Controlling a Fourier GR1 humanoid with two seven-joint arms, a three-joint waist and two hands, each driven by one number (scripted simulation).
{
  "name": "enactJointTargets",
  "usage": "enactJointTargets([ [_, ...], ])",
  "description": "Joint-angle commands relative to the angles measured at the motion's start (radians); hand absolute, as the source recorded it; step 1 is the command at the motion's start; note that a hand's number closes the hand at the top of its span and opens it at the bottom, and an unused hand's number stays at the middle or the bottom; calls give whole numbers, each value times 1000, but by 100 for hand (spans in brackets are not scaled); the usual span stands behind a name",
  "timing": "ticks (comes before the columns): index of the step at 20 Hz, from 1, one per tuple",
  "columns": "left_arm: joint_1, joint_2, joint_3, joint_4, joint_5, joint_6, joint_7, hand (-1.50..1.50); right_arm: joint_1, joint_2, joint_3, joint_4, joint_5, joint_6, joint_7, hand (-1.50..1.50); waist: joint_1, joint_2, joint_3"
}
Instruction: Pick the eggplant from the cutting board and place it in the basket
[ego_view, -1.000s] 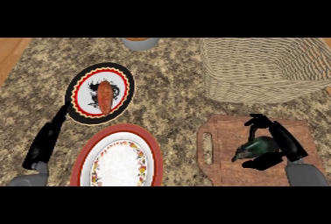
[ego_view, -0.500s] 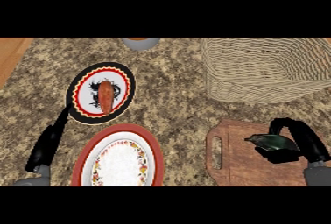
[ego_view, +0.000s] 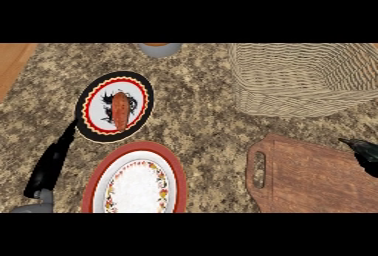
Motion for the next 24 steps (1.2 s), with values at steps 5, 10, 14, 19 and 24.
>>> enactJointTargets([
  [5,31,-9,9,19,-6,20,-26,0,10,-108,-149,-364,-129,96,93,150,-20,-6,-1],
  [10,-16,4,3,-15,-9,0,22,0,59,-155,-237,-569,-212,224,159,150,-14,-4,0],
  [14,-12,-15,2,49,-22,28,-24,0,25,-153,-272,-709,-320,355,251,150,-7,-1,0],
  [19,-9,-8,-11,-72,-5,-16,81,0,-82,-191,-326,-745,-505,509,386,150,3,-2,1],
  [24,-21,3,19,80,4,-9,-56,0,-211,-204,-225,-703,-517,526,503,150,10,3,0],
])
